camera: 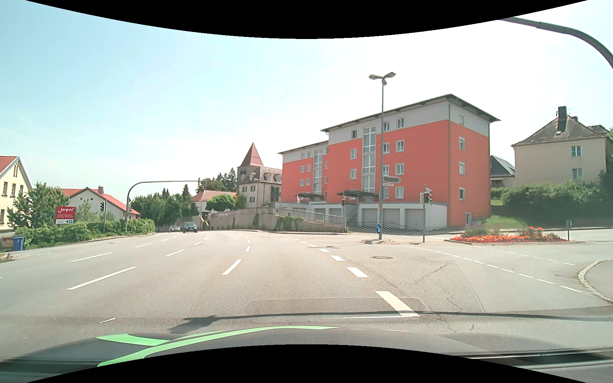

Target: Follow the waypoints while adhering to traffic rules and regulations

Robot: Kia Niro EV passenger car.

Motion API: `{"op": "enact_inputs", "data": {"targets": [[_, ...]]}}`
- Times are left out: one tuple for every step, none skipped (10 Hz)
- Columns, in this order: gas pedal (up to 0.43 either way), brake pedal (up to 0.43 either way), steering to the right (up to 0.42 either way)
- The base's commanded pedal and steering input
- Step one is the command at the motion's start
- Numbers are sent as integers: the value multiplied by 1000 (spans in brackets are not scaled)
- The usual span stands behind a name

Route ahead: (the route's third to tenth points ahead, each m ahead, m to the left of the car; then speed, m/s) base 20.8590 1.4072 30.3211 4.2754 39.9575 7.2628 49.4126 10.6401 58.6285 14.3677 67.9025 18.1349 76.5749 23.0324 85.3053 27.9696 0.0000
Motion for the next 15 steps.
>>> {"op": "enact_inputs", "data": {"targets": [[0,262,3],[0,262,3],[0,262,3],[0,262,3],[0,262,3],[0,262,3],[0,262,3],[0,262,3],[0,262,3],[0,256,3],[0,116,3],[0,0,3],[0,0,3],[0,0,3],[0,0,3]]}}
